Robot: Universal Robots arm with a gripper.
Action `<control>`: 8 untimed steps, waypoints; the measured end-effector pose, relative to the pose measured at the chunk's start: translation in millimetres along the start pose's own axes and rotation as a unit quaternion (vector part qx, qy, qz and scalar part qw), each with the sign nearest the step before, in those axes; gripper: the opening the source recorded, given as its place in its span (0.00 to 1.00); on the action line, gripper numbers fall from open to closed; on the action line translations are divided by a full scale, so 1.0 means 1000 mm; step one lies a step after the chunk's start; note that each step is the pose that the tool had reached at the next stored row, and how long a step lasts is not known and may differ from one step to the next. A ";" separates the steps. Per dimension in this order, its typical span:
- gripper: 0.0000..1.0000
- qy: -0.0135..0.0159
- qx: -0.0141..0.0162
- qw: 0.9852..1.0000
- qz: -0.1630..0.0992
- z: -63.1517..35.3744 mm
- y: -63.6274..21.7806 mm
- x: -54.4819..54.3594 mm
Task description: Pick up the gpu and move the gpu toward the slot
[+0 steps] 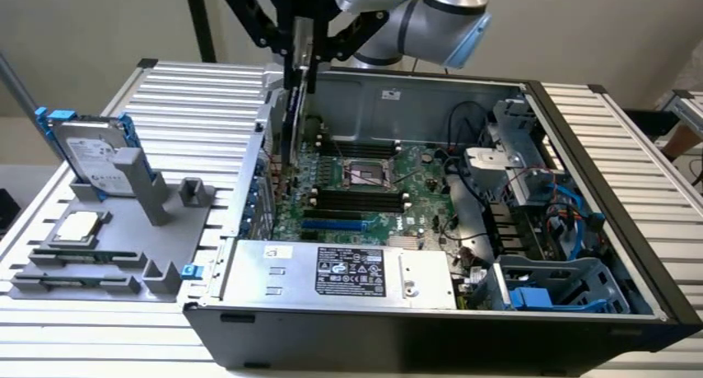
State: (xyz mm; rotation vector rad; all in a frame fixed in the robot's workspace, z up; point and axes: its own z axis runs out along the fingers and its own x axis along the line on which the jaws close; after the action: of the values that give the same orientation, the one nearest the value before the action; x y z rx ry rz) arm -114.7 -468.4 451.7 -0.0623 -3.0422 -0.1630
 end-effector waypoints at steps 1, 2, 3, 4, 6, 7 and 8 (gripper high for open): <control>0.26 0.000 -0.001 1.000 0.000 -0.0003 0.0003 -0.004; 0.26 0.000 -0.001 1.000 0.000 -0.0004 0.0006 -0.009; 0.26 0.000 -0.001 1.000 0.000 -0.0005 0.0009 -0.013; 0.26 0.000 -0.002 1.000 0.000 -0.0003 0.0013 -0.018; 0.26 0.000 -0.002 1.000 0.000 0.0003 0.0024 -0.027; 0.26 0.000 -0.002 1.000 0.000 0.0009 0.0032 -0.031; 0.26 0.000 -0.002 1.000 0.000 0.0019 0.0043 -0.036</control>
State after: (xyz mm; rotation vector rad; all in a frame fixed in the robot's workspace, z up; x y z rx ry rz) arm -79.1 -465.2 446.8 -0.0619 -3.0417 -0.1702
